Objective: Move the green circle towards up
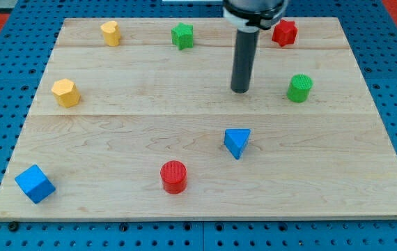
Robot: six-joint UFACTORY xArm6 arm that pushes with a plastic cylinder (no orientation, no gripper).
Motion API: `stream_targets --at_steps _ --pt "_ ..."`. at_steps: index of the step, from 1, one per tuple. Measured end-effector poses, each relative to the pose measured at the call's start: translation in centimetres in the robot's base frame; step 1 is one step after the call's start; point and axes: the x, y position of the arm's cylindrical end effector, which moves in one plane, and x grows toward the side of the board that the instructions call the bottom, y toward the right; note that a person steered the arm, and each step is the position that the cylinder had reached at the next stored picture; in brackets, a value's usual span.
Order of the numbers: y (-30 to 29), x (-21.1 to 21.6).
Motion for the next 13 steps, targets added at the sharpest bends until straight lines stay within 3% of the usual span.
stream_targets --at_steps 6,7,8,9,13 --pt "0.1 -2.0" --pt "0.3 -4.7" --pt "7.4 -8.8" --pt "16.0 -8.0" --pt "17.1 -5.8"
